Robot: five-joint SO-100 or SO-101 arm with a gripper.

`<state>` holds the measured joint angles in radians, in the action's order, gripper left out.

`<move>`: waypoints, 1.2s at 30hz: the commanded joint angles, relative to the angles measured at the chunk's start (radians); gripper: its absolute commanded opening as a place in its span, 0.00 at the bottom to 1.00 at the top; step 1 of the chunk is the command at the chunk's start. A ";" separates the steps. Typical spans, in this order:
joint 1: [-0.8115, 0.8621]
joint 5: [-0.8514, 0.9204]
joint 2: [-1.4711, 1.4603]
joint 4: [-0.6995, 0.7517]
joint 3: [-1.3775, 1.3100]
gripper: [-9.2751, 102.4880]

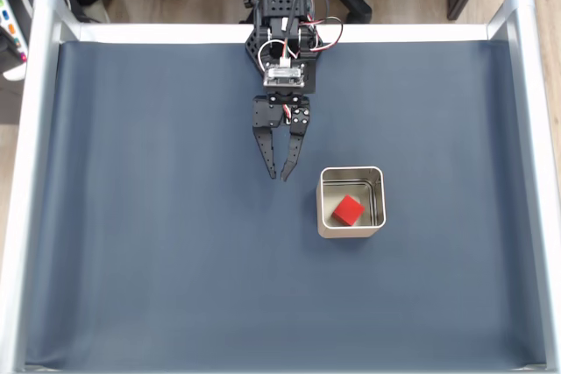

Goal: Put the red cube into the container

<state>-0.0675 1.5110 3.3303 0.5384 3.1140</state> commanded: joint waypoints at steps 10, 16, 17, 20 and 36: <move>-0.015 -0.074 0.023 0.347 0.015 0.08; -0.031 -0.097 0.025 0.506 0.015 0.08; -0.034 -0.098 0.025 0.526 0.015 0.08; -0.037 -0.086 0.025 0.569 0.015 0.08; -0.032 -0.078 0.025 0.747 0.015 0.08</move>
<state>-0.1058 1.4235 3.3533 1.2686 3.1370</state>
